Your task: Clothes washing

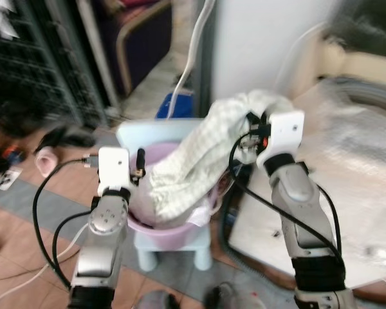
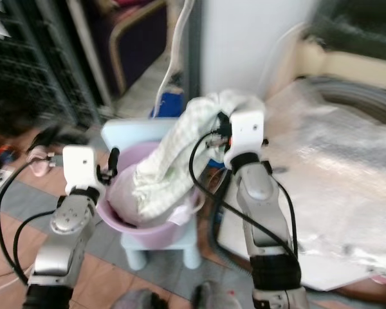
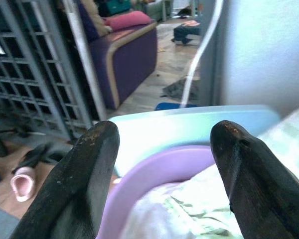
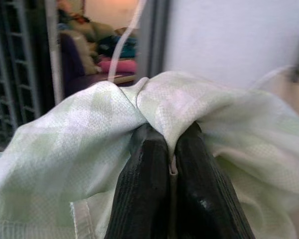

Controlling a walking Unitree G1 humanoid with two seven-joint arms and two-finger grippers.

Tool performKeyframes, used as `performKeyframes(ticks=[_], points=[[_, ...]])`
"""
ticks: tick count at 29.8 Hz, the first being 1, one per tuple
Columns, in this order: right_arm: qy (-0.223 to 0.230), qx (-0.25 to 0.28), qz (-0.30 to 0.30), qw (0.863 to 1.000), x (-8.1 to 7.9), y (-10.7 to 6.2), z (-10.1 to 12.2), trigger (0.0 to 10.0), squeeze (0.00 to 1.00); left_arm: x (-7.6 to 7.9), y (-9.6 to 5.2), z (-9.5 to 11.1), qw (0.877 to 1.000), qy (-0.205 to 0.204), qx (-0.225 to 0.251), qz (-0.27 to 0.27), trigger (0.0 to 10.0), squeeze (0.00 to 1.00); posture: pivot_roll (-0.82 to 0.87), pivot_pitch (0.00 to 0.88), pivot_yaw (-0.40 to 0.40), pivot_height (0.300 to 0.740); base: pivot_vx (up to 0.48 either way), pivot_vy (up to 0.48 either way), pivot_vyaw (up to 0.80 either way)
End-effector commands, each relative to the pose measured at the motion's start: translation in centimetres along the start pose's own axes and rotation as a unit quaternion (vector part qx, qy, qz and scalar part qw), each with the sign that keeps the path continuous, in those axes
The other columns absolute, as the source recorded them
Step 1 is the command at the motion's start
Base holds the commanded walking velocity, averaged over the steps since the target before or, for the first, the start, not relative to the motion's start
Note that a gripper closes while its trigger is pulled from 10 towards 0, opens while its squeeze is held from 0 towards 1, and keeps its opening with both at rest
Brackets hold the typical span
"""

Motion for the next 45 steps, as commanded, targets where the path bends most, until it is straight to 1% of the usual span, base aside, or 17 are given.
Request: performKeyframes(ticks=[1, 6, 9, 11, 20, 25, 28, 36, 42, 45], points=[[-0.003, 0.006, 0.003, 1.000, 0.0, 0.1, 0.3, 10.0, 0.00, 0.3, -0.1, 0.1, 1.000, -0.002, 0.001, 0.000, 10.0, 0.00, -0.05, 0.028, 0.062, 0.740, 0.000, 0.000, -0.75], [-0.010, 0.012, -0.001, 1.000, 0.0, 0.1, 0.5, 10.0, 0.00, 0.4, 0.0, 0.3, 1.000, -0.003, 0.006, -0.004, 10.0, 0.00, -0.05, 0.029, 0.063, 0.740, 0.000, 0.000, -0.75], [-0.017, 0.017, -0.008, 1.000, 0.3, 0.1, 0.7, 10.0, 0.00, 0.4, 0.1, 0.3, 1.000, -0.003, 0.008, -0.003, 10.0, 0.00, -0.05, 0.029, 0.063, 0.740, 0.000, 0.000, -0.75], [-0.032, 0.021, -0.023, 0.999, 0.8, 0.3, 0.8, 10.0, 0.00, 0.5, 0.1, 0.3, 1.000, -0.002, 0.007, -0.005, 10.0, 0.00, -0.05, 0.028, 0.064, 0.740, 0.000, 0.000, -0.75], [-0.038, 0.020, -0.034, 0.999, 1.1, 0.3, 0.7, 10.0, 0.00, 0.9, -0.1, 0.1, 1.000, -0.002, 0.007, -0.017, 10.0, 0.00, -0.06, 0.034, 0.067, 0.740, 0.000, 0.000, -0.76], [-0.043, 0.021, -0.037, 0.998, 1.1, 0.1, 0.6, 10.0, 0.00, 0.9, 0.0, 0.1, 1.000, 0.000, 0.007, -0.020, 10.0, 0.00, -0.06, 0.035, 0.068, 0.740, 0.000, -0.469, -0.75], [-0.041, 0.019, -0.039, 0.998, 1.2, 0.1, 0.4, 10.0, 0.00, 1.0, 0.1, 0.2, 1.000, -0.001, 0.008, -0.021, 10.0, 0.00, -0.06, 0.035, 0.068, 0.740, 0.000, -0.237, -0.57], [-0.034, 0.013, -0.037, 0.999, 1.2, 0.1, 0.0, 10.0, 0.00, 1.0, 0.0, 0.1, 1.000, 0.000, 0.008, -0.022, 10.0, 0.00, -0.06, 0.020, 0.058, 0.740, 0.000, 0.000, -0.05], [-0.029, 0.017, -0.031, 0.999, 1.0, 0.4, 0.0, 10.0, 0.00, 0.8, 0.3, 0.3, 1.000, -0.007, 0.015, -0.018, 10.0, 0.00, -0.05, 0.028, 0.063, 0.740, 0.000, 0.000, 0.00], [-0.028, 0.021, -0.027, 0.999, 0.8, 0.5, 0.2, 10.0, 0.00, 0.6, 0.3, 0.4, 0.999, -0.021, 0.018, -0.015, 10.0, 0.00, -0.06, 0.027, 0.072, 0.740, 0.000, 0.000, 0.00]])
Point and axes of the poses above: a point about 5 cm out from each wrist's last joint towards the gripper, its own y axis pointing out of the wrist towards the gripper, its own z axis along the axis of the wrist's last joint, x = y × z, the point moved 3 cm from there along y, pointing out of the wrist towards the gripper, and after that the axes turned 14 degrees about y, right-handed, at the moved point
